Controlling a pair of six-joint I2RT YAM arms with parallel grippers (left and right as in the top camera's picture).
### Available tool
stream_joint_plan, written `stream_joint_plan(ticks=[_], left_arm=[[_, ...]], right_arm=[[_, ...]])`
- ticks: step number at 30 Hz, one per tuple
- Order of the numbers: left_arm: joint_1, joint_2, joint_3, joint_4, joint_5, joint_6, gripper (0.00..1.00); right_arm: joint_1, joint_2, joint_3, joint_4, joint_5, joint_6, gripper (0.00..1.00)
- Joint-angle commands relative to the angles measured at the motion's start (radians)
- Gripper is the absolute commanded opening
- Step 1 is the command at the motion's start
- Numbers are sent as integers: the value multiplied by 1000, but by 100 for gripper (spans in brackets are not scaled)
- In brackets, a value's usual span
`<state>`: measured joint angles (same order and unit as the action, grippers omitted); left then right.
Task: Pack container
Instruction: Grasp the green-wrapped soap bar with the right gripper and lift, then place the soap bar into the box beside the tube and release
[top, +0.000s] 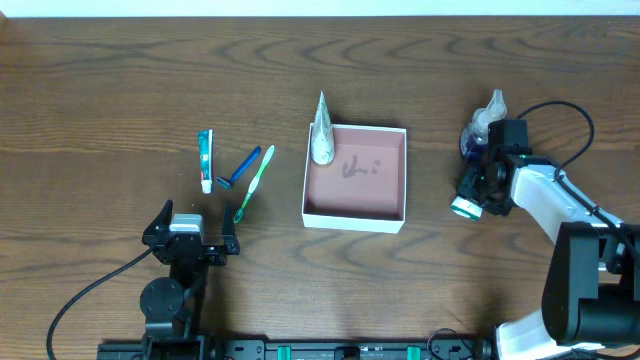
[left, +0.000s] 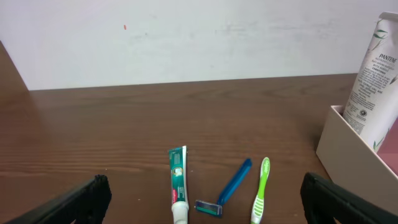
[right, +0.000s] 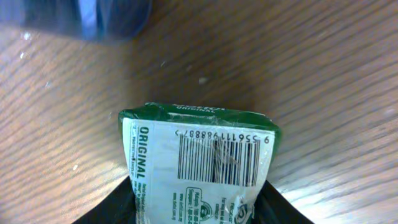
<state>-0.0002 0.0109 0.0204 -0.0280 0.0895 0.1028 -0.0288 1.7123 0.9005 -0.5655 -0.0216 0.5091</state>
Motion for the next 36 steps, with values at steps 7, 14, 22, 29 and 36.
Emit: stream_joint_plan(ticks=[7,14,22,29,36], left_arm=[[6,-5,-16,-35,8,5,98],[6,-5,-16,-35,8,5,98],[6,-5,-16,-35,8,5,98],[6,-5,-16,-35,8,5,98],[6,-5,-16,-35,8,5,98]], right_arm=[[15,-70,99,-155,-233,-101,36],[58,-265,150,-209,-386,-148,36],[204,-403,150,-133,-432,-120,37],[412,-360,150,-4,-227,20,41],[533,-232,150,127,-138,112,40]])
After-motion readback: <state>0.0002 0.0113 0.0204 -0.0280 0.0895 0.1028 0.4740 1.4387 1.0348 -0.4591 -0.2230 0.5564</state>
